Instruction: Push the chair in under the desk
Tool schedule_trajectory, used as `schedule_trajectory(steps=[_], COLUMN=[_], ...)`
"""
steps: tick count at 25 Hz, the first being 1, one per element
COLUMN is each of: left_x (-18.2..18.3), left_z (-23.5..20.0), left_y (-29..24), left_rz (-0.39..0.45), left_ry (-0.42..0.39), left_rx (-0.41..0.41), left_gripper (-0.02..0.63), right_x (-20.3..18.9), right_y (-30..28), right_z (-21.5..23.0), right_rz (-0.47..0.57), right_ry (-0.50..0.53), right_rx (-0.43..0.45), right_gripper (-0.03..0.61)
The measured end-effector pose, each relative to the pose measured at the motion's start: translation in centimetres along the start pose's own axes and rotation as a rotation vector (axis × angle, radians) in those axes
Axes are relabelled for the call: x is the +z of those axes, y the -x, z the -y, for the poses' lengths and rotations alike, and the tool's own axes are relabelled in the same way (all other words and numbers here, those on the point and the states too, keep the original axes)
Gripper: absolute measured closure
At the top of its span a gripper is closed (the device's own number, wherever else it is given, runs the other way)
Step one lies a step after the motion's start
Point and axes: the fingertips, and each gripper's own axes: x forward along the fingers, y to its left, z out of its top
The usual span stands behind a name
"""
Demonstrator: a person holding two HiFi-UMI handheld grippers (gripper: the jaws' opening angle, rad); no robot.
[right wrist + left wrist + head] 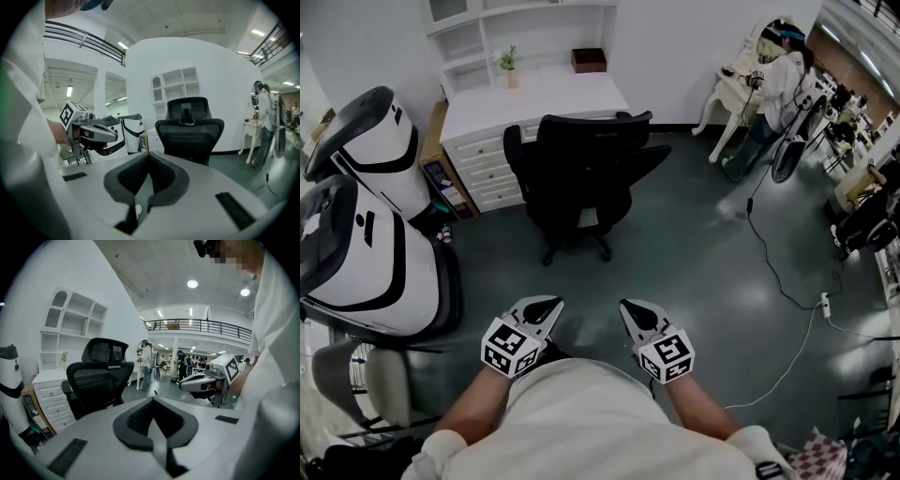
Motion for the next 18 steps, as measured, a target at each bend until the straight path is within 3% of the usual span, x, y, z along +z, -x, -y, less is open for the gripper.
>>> schedule_trajectory(steps=[18], left_x=[-1.6], left_z=[1.6], left_y=[-0.2], left_rz=[-0.046], left_ry=[-0.005], left_rx=[-0.025], left_gripper=[0.618], right_x=[-1.5], right_y=[1.4], right_z=[-0.9], right_rz=[-0.02], right_ry=[-0.009], right_rx=[0.003], right_gripper=[0.575])
